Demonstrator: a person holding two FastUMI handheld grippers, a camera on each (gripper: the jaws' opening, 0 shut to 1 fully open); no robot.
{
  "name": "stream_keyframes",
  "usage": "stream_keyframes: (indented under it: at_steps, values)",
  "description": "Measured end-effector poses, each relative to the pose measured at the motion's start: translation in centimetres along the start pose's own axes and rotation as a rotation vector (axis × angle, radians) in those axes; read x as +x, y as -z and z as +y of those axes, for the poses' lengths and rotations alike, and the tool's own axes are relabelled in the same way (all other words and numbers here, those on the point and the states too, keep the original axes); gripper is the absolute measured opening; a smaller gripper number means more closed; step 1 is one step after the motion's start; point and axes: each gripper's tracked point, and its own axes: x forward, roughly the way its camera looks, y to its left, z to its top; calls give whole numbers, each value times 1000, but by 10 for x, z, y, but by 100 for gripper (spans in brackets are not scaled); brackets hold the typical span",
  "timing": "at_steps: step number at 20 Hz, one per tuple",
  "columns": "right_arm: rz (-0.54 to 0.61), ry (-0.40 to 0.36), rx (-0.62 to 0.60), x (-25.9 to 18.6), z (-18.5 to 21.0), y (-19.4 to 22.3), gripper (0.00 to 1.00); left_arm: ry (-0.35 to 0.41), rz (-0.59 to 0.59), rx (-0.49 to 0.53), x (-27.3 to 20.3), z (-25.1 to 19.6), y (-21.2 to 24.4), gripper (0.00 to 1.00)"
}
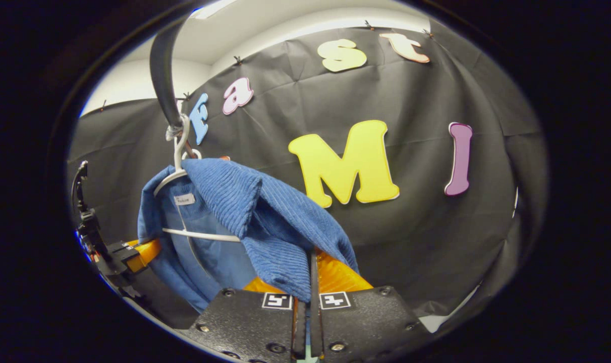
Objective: Grasp the clothes on the hanger with both hands and then place them into the laundry hamper below.
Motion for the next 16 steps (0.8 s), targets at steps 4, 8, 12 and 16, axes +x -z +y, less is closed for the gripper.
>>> stream_keyframes:
  at_steps: [4,8,12,16]
  values:
    - [-43,-27,-10,-10,-8,-19,7,-19,-11,-24,-2,14,-8,7]
    - [-56,-130,95,-14,-4,-33,7,80,-18,-137,-1,20,-19,2]
    - [-60,-227,202,-12,8,-41,7,134,-43,-197,6,34,-35,2]
    - [-39,-344,313,-10,9,-44,7,254,-52,-246,4,36,-45,2]
